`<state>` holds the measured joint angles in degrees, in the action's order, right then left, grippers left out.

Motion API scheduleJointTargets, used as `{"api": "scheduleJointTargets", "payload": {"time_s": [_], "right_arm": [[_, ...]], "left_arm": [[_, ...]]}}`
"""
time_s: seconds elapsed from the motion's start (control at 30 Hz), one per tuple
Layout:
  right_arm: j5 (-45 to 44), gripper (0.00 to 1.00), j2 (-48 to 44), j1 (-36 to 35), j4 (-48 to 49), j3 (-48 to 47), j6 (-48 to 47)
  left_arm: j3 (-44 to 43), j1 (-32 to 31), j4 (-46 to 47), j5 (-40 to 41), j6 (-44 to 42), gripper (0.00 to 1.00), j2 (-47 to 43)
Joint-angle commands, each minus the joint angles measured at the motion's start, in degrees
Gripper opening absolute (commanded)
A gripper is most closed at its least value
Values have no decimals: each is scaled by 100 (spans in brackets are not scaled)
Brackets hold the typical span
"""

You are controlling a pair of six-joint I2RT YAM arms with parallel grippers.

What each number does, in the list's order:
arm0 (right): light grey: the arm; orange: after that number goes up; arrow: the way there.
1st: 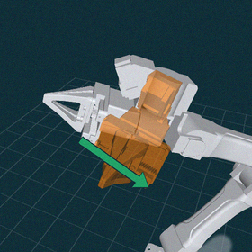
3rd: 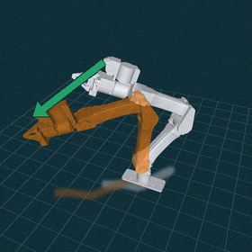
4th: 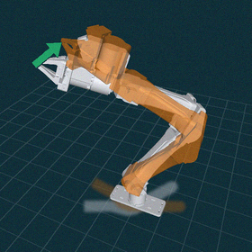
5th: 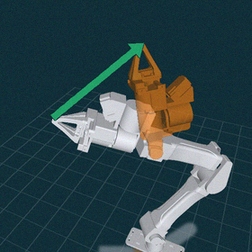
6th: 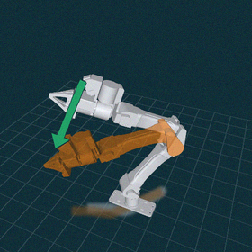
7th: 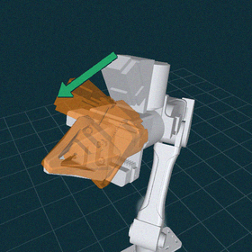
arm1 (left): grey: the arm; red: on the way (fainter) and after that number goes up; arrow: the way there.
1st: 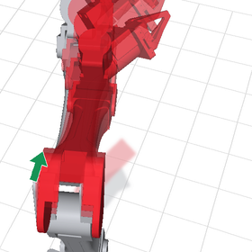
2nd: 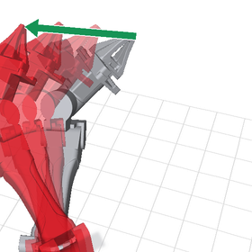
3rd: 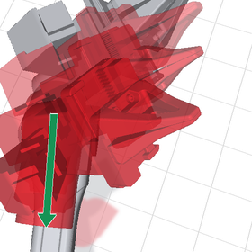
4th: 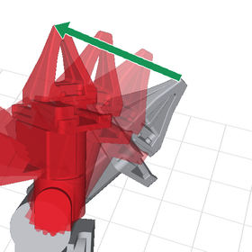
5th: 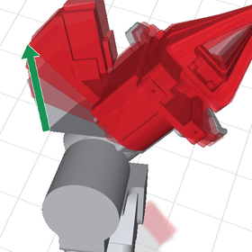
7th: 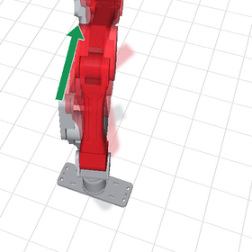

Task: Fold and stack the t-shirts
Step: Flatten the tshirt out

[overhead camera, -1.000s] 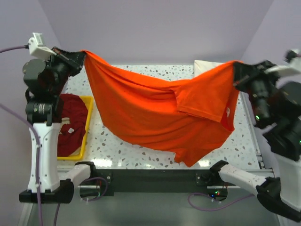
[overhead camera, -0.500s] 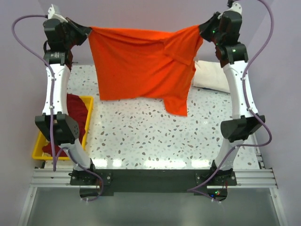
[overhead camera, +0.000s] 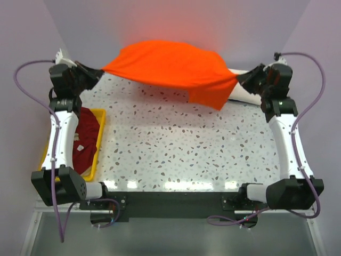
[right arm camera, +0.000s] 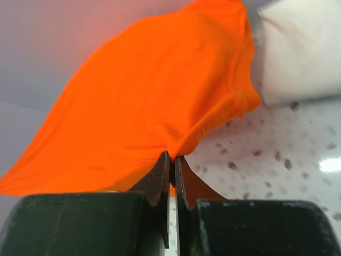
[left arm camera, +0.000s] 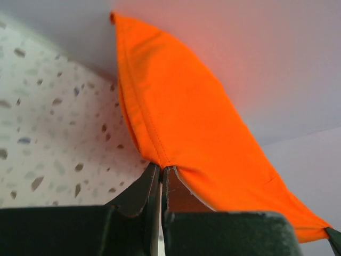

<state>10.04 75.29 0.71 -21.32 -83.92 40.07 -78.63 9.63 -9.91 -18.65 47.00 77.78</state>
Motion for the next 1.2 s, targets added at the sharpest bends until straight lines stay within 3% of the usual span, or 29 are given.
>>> {"api": "scheduleJointTargets", "payload": {"time_s": [0.0,0.17,0.27,0.33,0.5,0.53,0.63,0.83,0.97,1.17], "right_arm": [[244,0,-321,298,40,1783,-87],[279,0,-498,605,400,3652,-315],[437,2,-234,702,576,4286,-412],[280,15,-155,711,629,4550,-509],[95,36,-593,720,297,4841,-693],[42,46,-916,720,217,4867,-729],[-178,65,-1410,720,-135,4920,-861],[208,67,-2430,702,-461,5508,-984],[551,66,-2756,510,-381,5931,-625],[-511,60,-2967,-1071,-329,6273,104]], "left_arm": [[1475,-31,183,-60,-33,0,-376],[3534,-295,217,257,-165,0,-773],[4135,-330,244,353,-174,0,-808],[4522,-347,235,511,-226,5,-930],[4997,-365,139,784,-332,16,-1186],[5033,-365,139,837,-332,20,-1229],[5165,-374,200,855,-332,23,-1282],[5261,-374,156,1074,-376,31,-1466],[5402,-383,130,1241,-368,32,-1651],[5595,-374,165,1444,-288,32,-1862]]}}
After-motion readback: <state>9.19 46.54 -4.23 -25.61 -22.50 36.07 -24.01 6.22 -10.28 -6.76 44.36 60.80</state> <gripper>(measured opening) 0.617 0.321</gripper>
